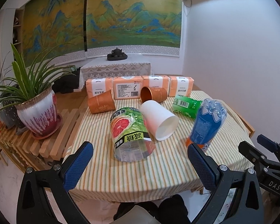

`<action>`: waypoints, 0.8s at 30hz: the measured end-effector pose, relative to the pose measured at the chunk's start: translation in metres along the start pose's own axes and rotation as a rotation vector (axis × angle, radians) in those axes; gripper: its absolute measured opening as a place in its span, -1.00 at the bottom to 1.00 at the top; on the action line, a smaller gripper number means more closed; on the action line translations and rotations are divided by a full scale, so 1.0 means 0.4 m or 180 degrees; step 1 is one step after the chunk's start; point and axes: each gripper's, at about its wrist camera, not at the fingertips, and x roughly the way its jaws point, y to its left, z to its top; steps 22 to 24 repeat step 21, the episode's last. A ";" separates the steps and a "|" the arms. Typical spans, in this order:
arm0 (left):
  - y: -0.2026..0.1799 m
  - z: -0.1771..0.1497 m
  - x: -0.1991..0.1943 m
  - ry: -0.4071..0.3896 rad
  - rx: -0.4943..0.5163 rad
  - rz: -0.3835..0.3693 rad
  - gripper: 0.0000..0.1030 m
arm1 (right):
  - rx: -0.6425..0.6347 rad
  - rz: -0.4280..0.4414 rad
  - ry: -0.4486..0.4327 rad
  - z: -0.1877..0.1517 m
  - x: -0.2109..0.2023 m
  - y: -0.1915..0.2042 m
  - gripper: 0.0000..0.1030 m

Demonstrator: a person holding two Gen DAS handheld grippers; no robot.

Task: Flip cup upside down

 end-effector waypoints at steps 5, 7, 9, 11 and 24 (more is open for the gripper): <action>-0.005 0.000 0.002 -0.0002 0.0010 0.0005 0.99 | 0.0023 -0.0007 0.0005 -0.004 0.001 -0.005 0.70; -0.008 0.000 0.002 -0.0004 0.0013 0.0008 0.99 | 0.0026 -0.0012 0.0006 -0.005 0.001 -0.005 0.70; -0.011 0.000 0.003 -0.0002 0.0022 0.0004 0.99 | 0.0027 -0.0011 0.0006 -0.005 0.000 -0.006 0.70; -0.011 -0.001 0.003 -0.0004 0.0026 0.0005 0.99 | 0.0026 -0.0012 0.0008 -0.005 0.001 -0.006 0.70; -0.010 -0.002 0.004 -0.0020 0.0053 -0.0002 0.99 | 0.0034 -0.0017 0.0007 -0.006 0.000 -0.013 0.70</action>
